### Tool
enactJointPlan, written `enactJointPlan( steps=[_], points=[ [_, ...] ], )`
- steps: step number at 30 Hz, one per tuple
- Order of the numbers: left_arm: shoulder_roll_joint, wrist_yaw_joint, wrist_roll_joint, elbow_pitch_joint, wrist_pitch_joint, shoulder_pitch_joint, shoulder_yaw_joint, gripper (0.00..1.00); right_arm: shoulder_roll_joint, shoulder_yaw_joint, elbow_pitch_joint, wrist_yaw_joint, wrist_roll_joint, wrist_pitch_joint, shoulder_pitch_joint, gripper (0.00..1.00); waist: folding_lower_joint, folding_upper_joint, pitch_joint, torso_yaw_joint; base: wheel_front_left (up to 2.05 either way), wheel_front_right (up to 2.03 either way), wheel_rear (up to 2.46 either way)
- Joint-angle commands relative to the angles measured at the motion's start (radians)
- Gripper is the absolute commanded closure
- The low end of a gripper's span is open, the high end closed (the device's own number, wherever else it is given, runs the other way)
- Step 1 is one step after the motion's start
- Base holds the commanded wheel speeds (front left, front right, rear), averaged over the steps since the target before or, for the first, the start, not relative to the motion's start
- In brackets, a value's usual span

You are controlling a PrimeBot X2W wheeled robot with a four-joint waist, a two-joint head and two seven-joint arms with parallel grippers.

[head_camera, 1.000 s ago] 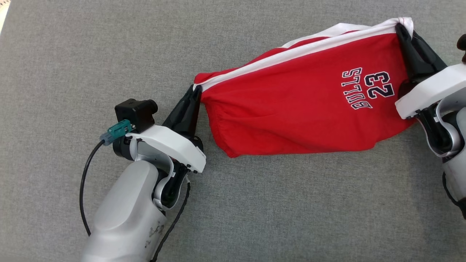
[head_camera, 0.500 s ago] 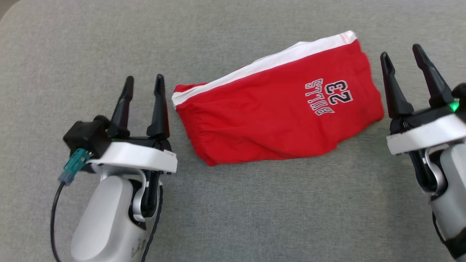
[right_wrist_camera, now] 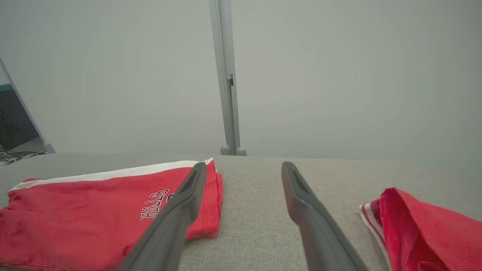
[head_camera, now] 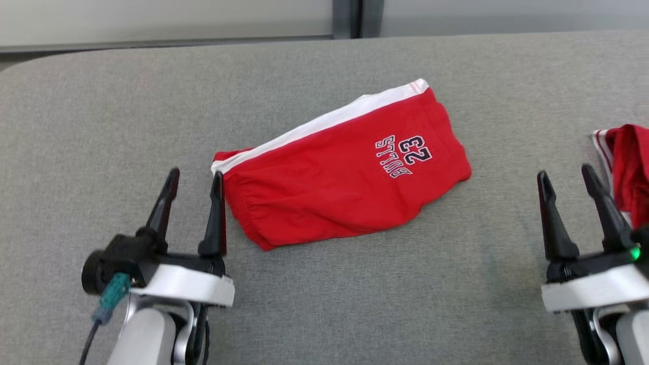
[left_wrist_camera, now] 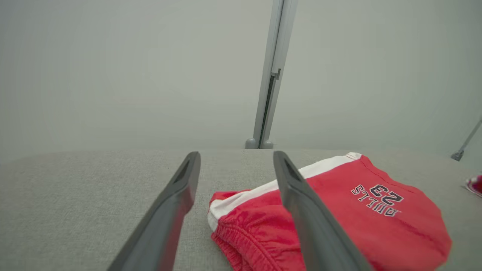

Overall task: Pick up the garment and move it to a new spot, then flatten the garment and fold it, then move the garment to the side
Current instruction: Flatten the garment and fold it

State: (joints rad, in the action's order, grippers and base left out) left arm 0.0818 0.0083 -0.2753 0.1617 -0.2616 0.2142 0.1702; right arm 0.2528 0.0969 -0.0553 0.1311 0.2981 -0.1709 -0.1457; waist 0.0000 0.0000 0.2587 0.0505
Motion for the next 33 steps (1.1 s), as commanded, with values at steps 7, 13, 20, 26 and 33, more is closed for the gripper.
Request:
enactJointPlan(
  steps=[7,13,20,26,33],
  points=[
    [0.006,0.002,0.002,0.009,-0.004,-0.052,-0.016,0.00,-0.026,-0.041,0.086,-0.001,-0.031,0.050,0.090,0.00,0.0000,0.0000,-0.023,-0.017,0.00,0.00,0.00],
    [0.002,0.003,-0.003,0.010,-0.004,-0.058,-0.025,0.00,-0.028,-0.054,0.117,-0.001,-0.032,0.072,0.106,0.00,0.0000,0.0000,-0.024,-0.020,0.00,0.00,0.00],
    [-0.003,0.002,-0.005,0.009,-0.004,-0.048,-0.033,0.00,-0.030,-0.060,0.129,-0.001,-0.031,0.085,0.107,0.00,0.0000,0.0000,-0.018,-0.021,0.00,0.00,0.00],
    [-0.006,-0.002,0.005,0.000,-0.004,-0.023,-0.024,0.00,-0.025,-0.075,0.137,-0.001,-0.033,0.090,0.094,0.00,0.0000,0.0000,0.006,-0.002,0.00,0.00,0.00],
    [-0.017,-0.019,0.000,-0.018,-0.004,0.045,0.007,0.00,0.023,-0.083,0.088,-0.001,-0.017,0.142,-0.019,0.00,0.0000,0.0000,0.104,0.074,0.00,0.00,0.00]
  ],
)
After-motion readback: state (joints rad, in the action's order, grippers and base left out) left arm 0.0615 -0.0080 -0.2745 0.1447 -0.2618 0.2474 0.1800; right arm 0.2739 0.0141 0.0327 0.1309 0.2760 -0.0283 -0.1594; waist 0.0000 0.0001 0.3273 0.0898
